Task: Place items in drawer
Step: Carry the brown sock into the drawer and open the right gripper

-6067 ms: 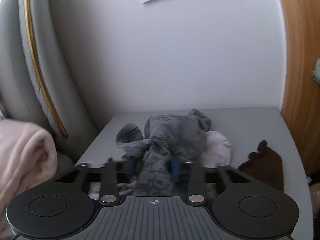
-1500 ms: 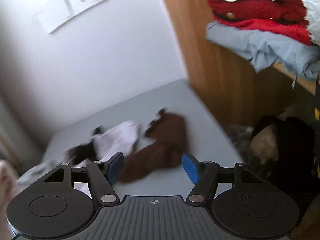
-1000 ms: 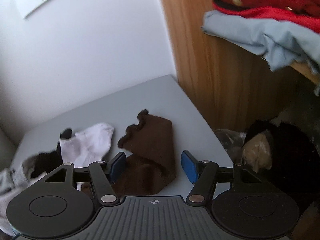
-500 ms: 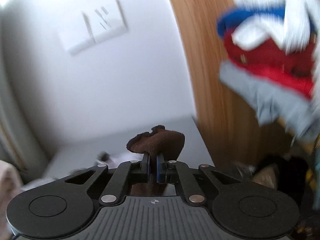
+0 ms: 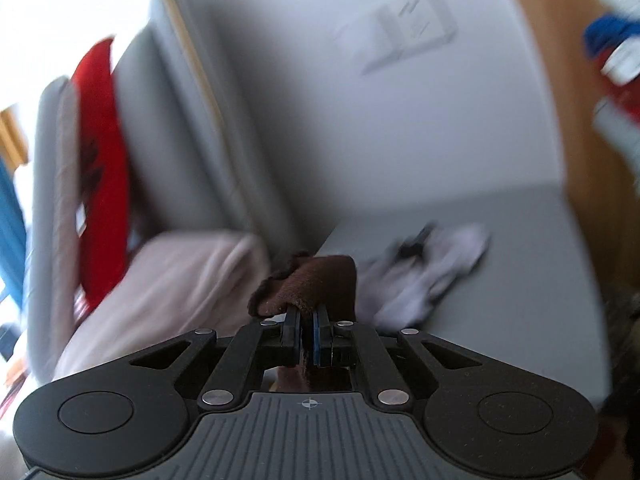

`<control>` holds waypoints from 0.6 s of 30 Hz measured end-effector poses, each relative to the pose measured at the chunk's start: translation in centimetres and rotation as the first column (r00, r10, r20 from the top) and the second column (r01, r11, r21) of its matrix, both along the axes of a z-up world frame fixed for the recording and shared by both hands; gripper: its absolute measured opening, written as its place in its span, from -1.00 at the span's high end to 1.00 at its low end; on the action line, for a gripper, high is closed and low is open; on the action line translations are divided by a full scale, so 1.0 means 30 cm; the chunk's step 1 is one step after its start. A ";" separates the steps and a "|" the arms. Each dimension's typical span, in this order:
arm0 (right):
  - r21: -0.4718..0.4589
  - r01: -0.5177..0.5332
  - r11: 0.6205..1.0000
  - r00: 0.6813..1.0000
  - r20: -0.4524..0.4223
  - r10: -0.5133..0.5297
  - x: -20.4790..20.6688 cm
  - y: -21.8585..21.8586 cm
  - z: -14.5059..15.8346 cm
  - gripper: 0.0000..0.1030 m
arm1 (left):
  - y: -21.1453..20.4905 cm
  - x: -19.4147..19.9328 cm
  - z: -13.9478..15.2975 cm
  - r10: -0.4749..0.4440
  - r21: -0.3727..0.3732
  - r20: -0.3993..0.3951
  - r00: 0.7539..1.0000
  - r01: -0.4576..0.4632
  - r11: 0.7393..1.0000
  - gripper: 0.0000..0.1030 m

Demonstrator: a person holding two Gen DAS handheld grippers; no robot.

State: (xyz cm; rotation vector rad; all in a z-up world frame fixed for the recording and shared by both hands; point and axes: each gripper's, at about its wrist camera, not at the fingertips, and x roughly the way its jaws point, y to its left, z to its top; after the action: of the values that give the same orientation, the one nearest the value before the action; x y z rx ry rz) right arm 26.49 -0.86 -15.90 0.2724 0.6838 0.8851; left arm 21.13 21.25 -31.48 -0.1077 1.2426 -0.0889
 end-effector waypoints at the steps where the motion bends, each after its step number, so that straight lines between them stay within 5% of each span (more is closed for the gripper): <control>1: -0.025 -0.026 0.999 0.999 -0.023 0.025 -0.003 0.029 -0.017 0.89 | -0.001 -0.001 0.001 -0.001 0.001 0.002 1.000 0.001 1.000 -0.94; 6: -0.139 -0.063 0.988 0.979 -0.199 0.035 0.027 0.111 -0.163 0.89 | -0.003 -0.002 0.002 -0.001 -0.001 0.003 1.000 0.001 1.000 -0.94; 12: -0.252 -0.017 0.968 0.895 -0.436 -0.097 0.090 0.126 -0.398 0.90 | -0.003 -0.002 0.006 -0.007 0.001 0.006 1.000 0.007 1.000 -0.94; 18: -0.426 0.059 0.903 0.845 -0.460 -0.273 0.132 0.117 -0.540 0.90 | -0.007 -0.002 0.006 -0.010 0.000 0.007 1.000 0.010 1.000 -0.93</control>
State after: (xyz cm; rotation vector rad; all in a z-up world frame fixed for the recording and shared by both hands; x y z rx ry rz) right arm 30.43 2.65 -32.09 0.1968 1.3000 0.4770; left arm 21.06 21.03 -31.30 -0.1013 1.2364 -0.0983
